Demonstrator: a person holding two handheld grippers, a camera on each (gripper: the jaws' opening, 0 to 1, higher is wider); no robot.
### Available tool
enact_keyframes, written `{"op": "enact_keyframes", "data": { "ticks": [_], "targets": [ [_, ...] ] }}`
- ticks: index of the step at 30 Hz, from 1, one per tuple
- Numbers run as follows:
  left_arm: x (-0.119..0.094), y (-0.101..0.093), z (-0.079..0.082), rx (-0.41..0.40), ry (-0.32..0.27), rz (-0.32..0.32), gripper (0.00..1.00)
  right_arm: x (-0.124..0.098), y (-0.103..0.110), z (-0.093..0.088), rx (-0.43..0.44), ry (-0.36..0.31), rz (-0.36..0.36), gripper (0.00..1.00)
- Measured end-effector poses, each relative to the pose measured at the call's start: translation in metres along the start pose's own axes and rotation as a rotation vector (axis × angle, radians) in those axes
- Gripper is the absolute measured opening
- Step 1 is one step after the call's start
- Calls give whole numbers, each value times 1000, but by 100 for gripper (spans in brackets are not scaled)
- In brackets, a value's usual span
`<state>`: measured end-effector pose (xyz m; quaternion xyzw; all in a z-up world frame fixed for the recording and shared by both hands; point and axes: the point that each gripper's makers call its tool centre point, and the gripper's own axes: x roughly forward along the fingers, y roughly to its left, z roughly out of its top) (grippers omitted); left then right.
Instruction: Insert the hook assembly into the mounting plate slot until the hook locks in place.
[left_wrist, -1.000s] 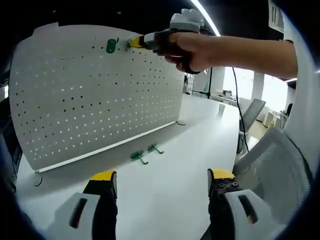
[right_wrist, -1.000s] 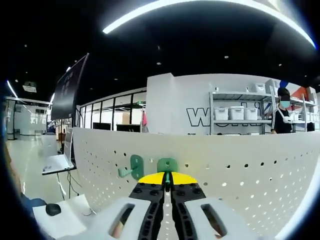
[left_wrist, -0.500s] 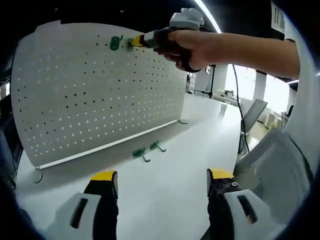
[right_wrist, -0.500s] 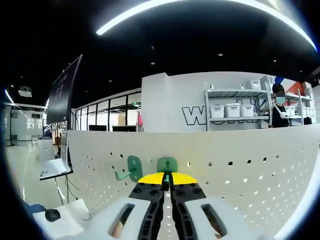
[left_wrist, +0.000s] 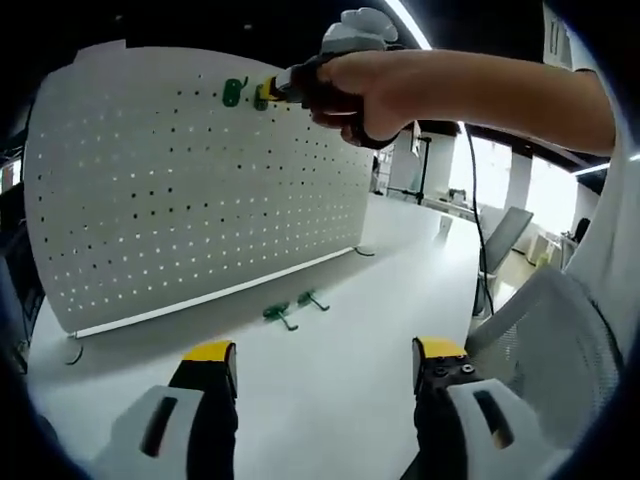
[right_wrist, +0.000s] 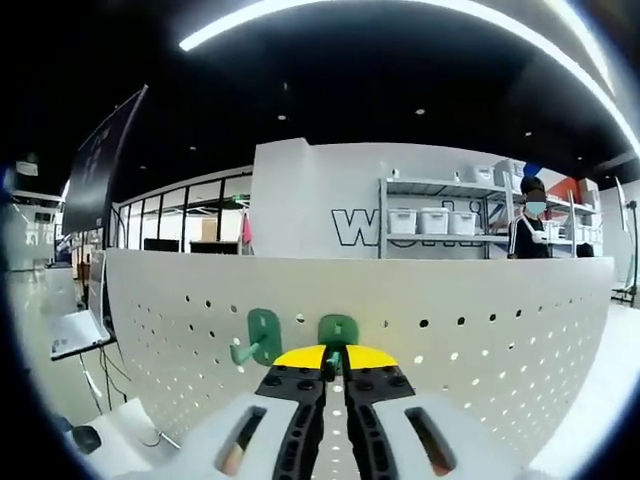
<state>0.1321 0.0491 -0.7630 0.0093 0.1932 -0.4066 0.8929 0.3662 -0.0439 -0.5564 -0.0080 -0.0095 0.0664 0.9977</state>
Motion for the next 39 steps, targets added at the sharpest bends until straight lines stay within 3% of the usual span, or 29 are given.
{"op": "enact_keyframes", "data": {
  "ticks": [12, 17, 20, 23, 25, 39],
  "targets": [
    [-3, 1, 6, -5, -17, 11, 73, 0, -1, -1, -8, 7, 22, 3],
    [-2, -2, 7, -13, -21, 1, 74, -2, 0, -2, -9, 7, 64, 5],
    [-2, -2, 6, -6, -15, 0, 74, -3, 10, -1, -80, 8, 145, 11],
    [-2, -1, 6, -6, -14, 3, 74, -6, 14, -2, -85, 3, 168, 18],
    [-2, 0, 4, -6, -9, 6, 74, -8, 17, -1, -140, -15, 188, 24],
    [0, -1, 1, -5, 0, -1, 74, -23, 17, -12, -54, -25, 255, 49]
  ]
}}
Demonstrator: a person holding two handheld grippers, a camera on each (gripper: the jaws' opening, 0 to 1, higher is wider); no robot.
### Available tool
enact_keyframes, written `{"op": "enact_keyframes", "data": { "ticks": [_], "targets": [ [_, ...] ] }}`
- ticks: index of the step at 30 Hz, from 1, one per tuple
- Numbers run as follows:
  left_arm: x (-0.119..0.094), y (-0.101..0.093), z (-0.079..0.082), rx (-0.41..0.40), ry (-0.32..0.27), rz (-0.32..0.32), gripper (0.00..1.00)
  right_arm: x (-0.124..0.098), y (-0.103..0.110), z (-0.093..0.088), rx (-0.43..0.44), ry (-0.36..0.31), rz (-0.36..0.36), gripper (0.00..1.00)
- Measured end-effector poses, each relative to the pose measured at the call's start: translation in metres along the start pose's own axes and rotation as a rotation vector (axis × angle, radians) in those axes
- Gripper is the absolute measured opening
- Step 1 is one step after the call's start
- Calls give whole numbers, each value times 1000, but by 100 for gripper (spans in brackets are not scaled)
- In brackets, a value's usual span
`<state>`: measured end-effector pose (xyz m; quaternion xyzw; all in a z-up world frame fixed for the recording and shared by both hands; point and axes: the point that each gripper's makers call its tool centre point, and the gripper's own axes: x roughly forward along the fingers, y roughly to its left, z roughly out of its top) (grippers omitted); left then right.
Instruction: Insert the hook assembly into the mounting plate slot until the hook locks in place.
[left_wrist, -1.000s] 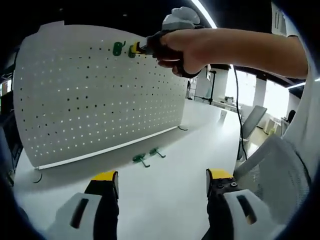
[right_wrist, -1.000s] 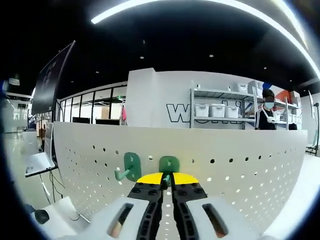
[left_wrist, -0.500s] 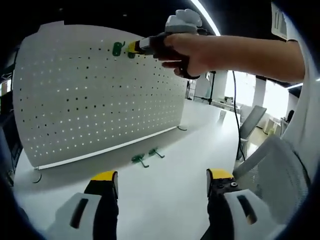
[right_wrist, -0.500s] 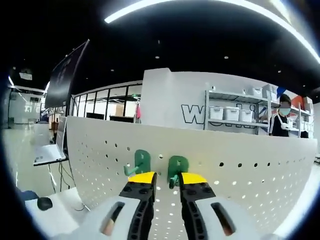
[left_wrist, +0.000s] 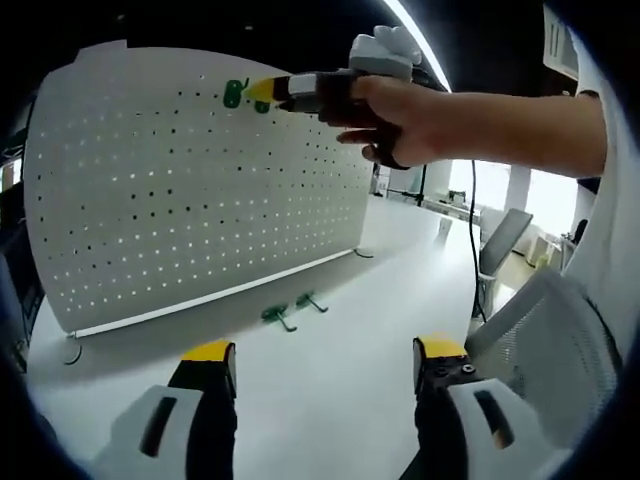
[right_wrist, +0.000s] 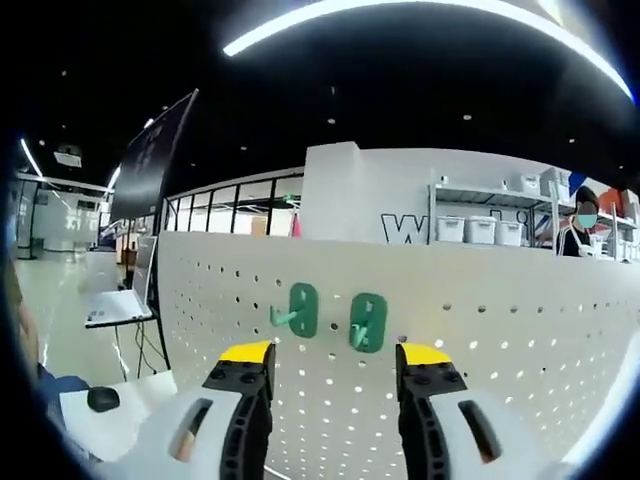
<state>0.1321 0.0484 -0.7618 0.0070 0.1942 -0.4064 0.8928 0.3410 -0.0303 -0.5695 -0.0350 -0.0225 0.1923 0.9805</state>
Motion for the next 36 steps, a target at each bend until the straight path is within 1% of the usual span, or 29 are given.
{"op": "enact_keyframes", "data": {
  "ticks": [3, 4, 8, 10, 12, 13, 15, 16, 17, 19, 20, 22, 23, 25, 28, 30, 32, 34, 35, 36],
  "targets": [
    [0, 0, -1, 1, 4, 2, 74, 1, 1, -1, 1, 9, 4, 51],
    [0, 0, -1, 0, 4, 2, 74, 1, 1, -1, 19, 5, 7, 51],
    [-1, 1, 0, -1, 2, 7, 74, -1, -1, 0, 11, 7, 15, 49],
    [-1, 2, 0, -2, 1, 8, 74, -3, -2, -1, 25, 6, 30, 47],
    [-1, 2, 0, -2, -1, 9, 74, -5, -1, -1, 44, -2, 64, 46],
    [-1, 2, 1, -4, -3, 10, 74, -7, 0, 0, 72, -13, 87, 46],
    [-1, 2, 2, -9, -9, 9, 74, -11, -4, -1, 63, -18, 92, 46],
    [-1, 1, 3, -9, -12, 8, 74, -12, -5, -1, 78, -27, 101, 47],
    [-1, 1, 3, -10, -14, 6, 74, -14, -4, 1, 124, -43, 120, 47],
    [-1, 1, 4, -15, -19, 4, 74, -17, -7, 0, 122, -50, 124, 48],
    [-1, 1, 4, -15, -19, 5, 74, -17, -5, 2, 134, -57, 139, 48],
    [-1, 1, 4, -15, -19, 6, 74, -17, -5, 2, 105, -50, 132, 48],
    [-1, 1, 3, -16, -18, 5, 74, -17, -5, 3, 116, -55, 137, 48],
    [-1, 1, 4, -12, -18, 4, 74, -19, -6, 4, 101, -56, 138, 48],
    [-1, 1, 4, -9, -18, 6, 74, -25, -5, 2, 90, -54, 161, 47],
    [-1, 1, 4, -9, -19, 8, 74, -31, -5, -3, 72, -40, 178, 47],
    [-1, 2, 5, -7, -22, 9, 74, -37, -6, -6, 75, -36, 191, 47],
    [-1, 1, 5, -6, -24, 9, 74, -45, -4, -13, 38, -4, 218, 47],
    [-1, 1, 5, -7, -24, 9, 74, -49, -4, -15, 22, -2, 223, 47],
    [-1, 1, 5, -11, -24, 6, 74, -54, -1, -16, 26, -4, 235, 47]
  ]
}}
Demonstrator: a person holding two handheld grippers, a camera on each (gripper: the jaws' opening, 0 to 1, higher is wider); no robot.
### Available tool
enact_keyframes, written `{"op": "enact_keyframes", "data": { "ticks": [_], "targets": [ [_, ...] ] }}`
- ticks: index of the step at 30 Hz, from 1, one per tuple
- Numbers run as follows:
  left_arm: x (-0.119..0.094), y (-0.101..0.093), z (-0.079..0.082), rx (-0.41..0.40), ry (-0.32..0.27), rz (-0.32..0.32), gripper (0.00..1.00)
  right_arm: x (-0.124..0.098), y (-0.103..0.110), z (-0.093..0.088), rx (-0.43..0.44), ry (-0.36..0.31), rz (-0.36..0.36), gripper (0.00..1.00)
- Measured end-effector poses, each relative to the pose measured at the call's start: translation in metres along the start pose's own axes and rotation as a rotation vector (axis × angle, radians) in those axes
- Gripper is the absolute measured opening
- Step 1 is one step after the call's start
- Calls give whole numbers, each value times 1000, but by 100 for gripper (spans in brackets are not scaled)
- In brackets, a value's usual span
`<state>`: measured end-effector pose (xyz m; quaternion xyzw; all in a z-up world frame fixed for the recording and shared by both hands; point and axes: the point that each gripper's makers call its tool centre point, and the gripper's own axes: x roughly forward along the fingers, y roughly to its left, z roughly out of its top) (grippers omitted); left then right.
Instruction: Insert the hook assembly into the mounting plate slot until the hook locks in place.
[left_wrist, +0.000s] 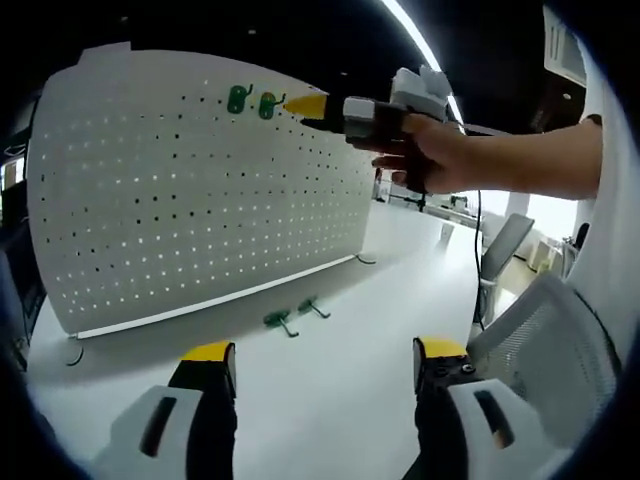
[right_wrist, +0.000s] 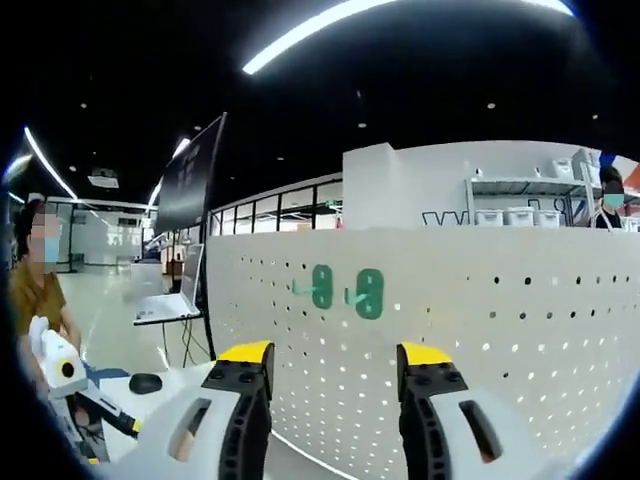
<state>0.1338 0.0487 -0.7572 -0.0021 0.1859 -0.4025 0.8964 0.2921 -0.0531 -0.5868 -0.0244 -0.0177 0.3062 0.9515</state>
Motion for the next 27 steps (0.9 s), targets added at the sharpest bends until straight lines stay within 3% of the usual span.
{"op": "enact_keyframes", "data": {
  "ticks": [15, 27],
  "targets": [
    [0, 1, 1, -10, -6, 3, 75, -37, 11, -31, -5, 59, 43, 52],
    [-1, 1, 3, -13, -13, 2, 75, -65, 9, -50, 11, 94, 37, 54]
  ]
}}
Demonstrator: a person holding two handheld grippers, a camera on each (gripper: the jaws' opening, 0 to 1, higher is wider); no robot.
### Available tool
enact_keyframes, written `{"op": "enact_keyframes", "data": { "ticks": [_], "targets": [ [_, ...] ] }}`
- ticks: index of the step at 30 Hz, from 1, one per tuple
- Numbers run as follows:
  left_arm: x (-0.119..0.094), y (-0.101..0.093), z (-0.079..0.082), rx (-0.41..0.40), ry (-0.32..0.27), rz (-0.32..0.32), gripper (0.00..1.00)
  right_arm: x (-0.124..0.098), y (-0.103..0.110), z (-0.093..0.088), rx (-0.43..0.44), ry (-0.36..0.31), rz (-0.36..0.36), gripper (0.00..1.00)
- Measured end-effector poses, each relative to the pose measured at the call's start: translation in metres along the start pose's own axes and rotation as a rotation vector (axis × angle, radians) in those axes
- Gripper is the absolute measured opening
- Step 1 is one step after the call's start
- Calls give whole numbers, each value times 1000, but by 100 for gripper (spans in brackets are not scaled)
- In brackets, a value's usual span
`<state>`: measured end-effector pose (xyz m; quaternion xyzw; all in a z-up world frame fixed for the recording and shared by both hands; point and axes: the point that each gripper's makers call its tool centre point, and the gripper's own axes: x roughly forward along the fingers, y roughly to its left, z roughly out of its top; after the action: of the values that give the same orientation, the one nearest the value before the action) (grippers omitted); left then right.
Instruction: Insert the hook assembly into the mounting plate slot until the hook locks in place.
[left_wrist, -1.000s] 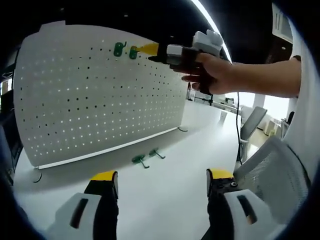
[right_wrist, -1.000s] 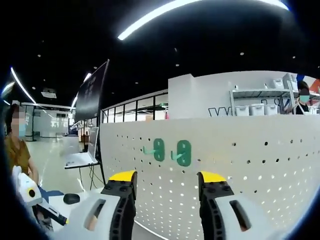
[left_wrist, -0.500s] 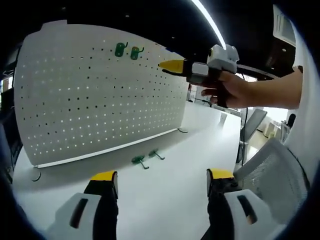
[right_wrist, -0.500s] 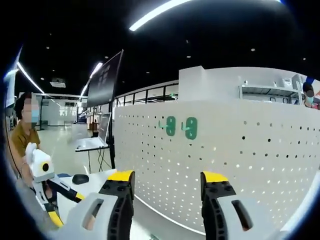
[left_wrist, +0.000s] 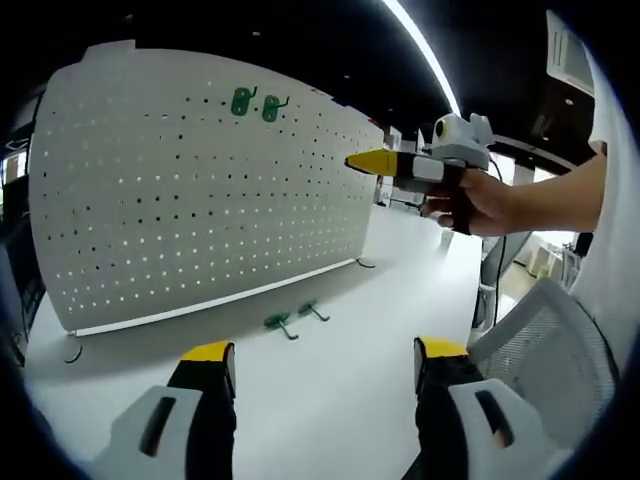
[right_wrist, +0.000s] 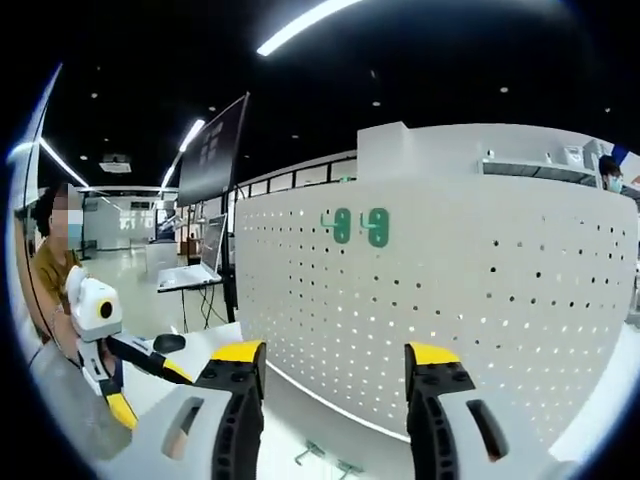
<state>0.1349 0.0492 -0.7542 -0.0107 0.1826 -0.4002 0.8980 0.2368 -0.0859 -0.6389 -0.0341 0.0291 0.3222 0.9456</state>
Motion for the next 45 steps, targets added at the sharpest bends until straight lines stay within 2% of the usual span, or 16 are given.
{"op": "enact_keyframes", "data": {
  "ticks": [15, 34, 45],
  "targets": [
    [-4, 7, 10, -2, -22, 26, 75, -28, -2, -31, 23, 59, -4, 58],
    [-10, 15, 10, 2, -21, 42, 75, -65, 4, -69, 70, 131, -19, 59],
    [-14, 17, 9, 3, -15, 45, 75, -81, 7, -85, 79, 171, -11, 59]
  ]
}}
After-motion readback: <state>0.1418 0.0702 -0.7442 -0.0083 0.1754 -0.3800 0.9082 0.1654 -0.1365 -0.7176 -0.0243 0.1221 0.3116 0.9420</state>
